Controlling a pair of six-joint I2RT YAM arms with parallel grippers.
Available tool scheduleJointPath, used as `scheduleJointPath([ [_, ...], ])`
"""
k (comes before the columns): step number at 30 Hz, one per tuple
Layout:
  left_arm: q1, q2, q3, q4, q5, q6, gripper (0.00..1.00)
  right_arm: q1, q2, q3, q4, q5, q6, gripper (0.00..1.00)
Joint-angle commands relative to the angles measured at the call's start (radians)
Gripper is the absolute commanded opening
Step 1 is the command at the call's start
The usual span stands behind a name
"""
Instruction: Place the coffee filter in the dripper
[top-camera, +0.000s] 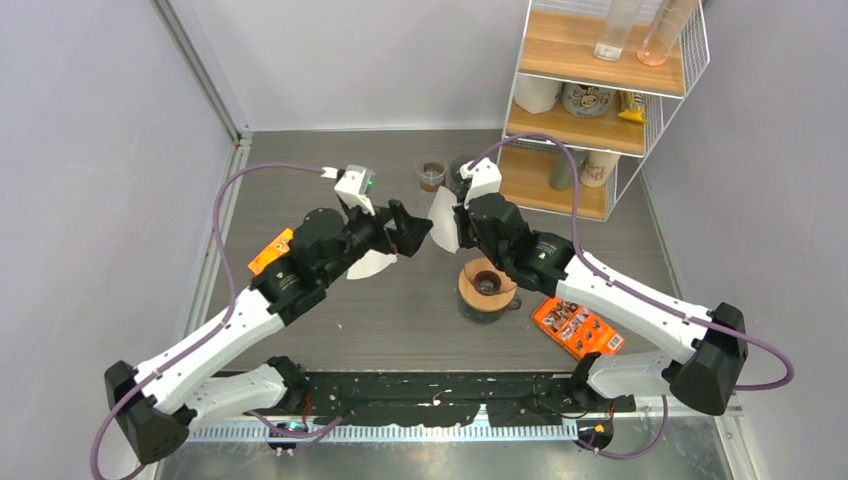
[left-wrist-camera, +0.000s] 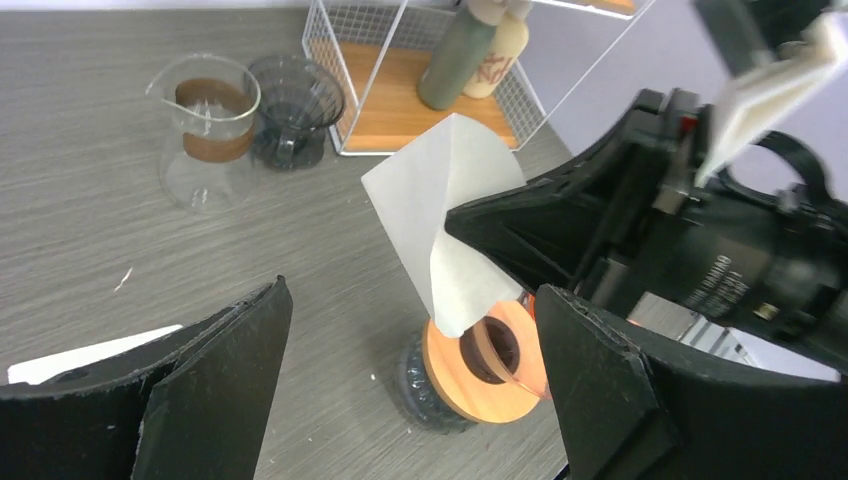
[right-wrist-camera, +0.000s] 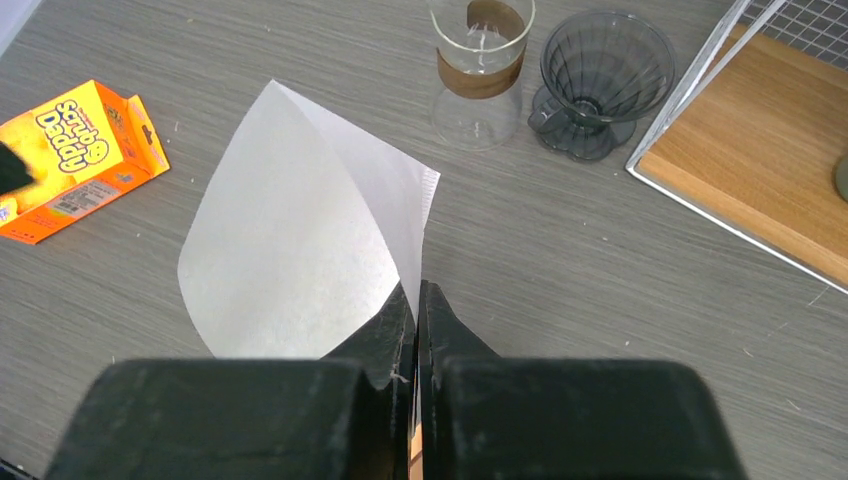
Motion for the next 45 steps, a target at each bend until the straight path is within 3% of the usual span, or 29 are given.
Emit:
scheduleJointPath([
  [1,0.003,-0.099,-0.048,0.116,0.011,0.032,0.99,-0.009,-0.050,0.077,-0.093,-0.032,0.037,0.05],
  [8,0.016,-0.136,-0.112,0.120,-0.159,0.008,1.00,-0.053,-0.097,0.194,-0.379,-0.154,0.073,0.05],
  [15,0.140,-0.080,-0.118,0.102,-0.150,-0.046,0.99,-0.242,-0.126,0.284,-0.739,-0.433,0.151,0.05],
  [20,0.206,-0.058,-0.145,0.151,-0.124,-0.065,1.00,-0.299,-0.111,0.368,-0.980,-0.466,0.178,0.05],
  [26,0.247,-0.004,-0.138,0.159,-0.081,-0.067,1.00,-0.308,-0.065,0.382,-1.033,-0.592,0.210,0.05],
  [45,0.268,-0.014,-0.182,0.179,-0.068,-0.036,1.00,-0.349,0.080,0.315,-0.917,-0.528,0.237,0.09],
])
